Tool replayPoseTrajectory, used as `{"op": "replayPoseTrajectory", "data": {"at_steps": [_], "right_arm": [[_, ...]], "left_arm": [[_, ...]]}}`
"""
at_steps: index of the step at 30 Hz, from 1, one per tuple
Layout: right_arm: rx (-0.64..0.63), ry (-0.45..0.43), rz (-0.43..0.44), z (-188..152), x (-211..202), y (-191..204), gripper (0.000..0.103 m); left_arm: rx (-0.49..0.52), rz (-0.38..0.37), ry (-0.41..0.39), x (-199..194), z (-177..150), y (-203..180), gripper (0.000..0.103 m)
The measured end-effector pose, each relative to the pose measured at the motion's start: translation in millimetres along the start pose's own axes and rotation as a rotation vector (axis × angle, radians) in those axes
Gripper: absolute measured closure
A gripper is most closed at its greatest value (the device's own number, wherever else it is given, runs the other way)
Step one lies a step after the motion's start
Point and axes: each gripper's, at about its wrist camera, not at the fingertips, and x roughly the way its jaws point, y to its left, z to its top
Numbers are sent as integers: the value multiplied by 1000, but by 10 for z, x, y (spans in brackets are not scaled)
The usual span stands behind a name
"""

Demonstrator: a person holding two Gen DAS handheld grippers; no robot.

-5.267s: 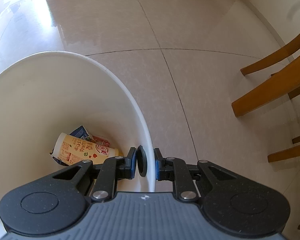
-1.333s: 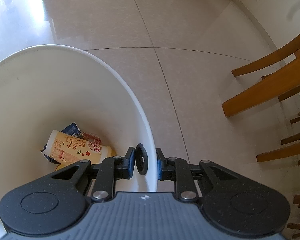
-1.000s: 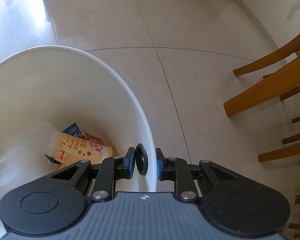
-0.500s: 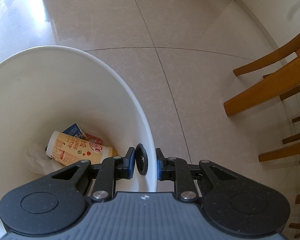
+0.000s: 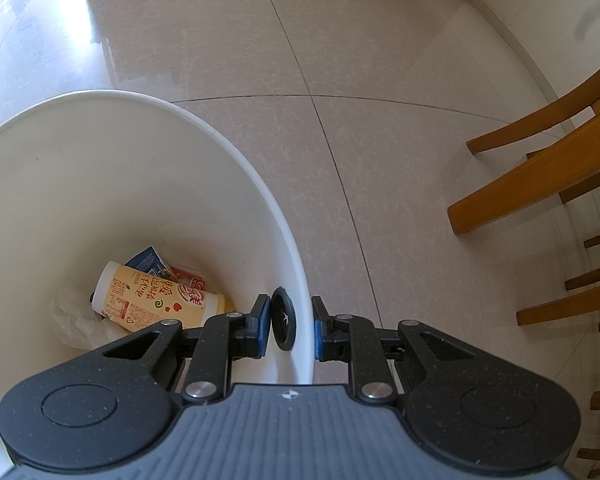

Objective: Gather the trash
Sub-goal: 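Return the left gripper to the pile and grasp the clear wrapper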

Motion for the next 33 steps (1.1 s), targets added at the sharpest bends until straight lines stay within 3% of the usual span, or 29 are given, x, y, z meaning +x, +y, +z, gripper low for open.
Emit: {"op": "replayPoseTrajectory", "data": {"at_steps": [11, 21, 33], "right_arm": [[-8, -5, -7, 0, 3, 19, 79], [-9, -4, -5, 1, 0, 18, 79], [-7, -1, -6, -5, -6, 29, 79]], "left_arm": [[-238, 51, 121, 874, -714, 592, 7], [-355, 102, 280, 1764, -1164, 962, 8], [-479, 128, 313, 2316, -1474, 1206, 8]]}}
